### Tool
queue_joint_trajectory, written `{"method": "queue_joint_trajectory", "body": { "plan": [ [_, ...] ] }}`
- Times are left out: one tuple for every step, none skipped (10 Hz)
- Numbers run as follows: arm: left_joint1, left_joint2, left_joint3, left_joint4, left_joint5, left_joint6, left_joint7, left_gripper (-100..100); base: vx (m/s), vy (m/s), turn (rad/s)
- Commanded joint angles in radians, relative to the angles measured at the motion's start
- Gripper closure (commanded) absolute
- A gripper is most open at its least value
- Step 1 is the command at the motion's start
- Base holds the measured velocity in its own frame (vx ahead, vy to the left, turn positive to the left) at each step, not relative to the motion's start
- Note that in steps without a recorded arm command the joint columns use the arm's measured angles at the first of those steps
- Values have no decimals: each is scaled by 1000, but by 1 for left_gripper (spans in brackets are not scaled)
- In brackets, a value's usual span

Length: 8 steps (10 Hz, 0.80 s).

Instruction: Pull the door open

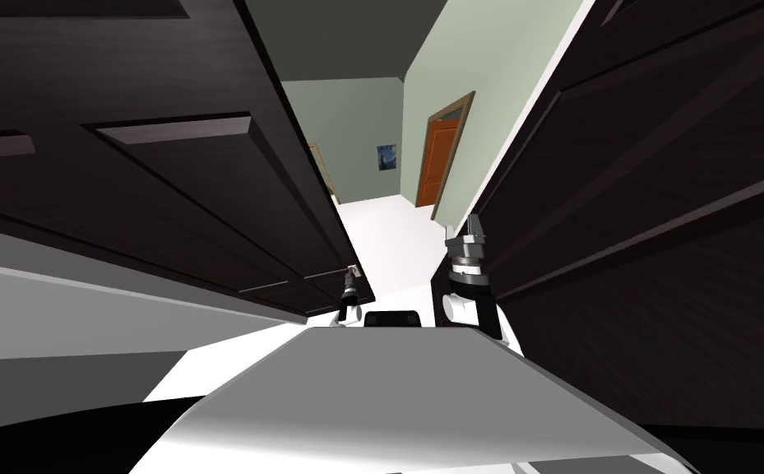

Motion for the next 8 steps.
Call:
{"method": "queue_joint_trajectory", "body": {
  "plan": [
    [6,14,8,8,1,4,2,100,-182,-2,3],
    [2,26,9,15,-3,6,7,100,-214,1,7],
    [-1,35,9,21,-6,7,11,100,-228,6,25],
    [-4,44,10,27,-9,9,15,100,-209,23,72],
    [-8,53,11,34,-12,10,20,100,-189,41,83],
    [-13,60,5,41,-11,8,20,-100,-182,28,20],
    [-15,73,3,47,-11,11,23,-100,-174,21,11],
    [-18,87,1,53,-11,13,27,-100,-185,13,29]
  ]
}}
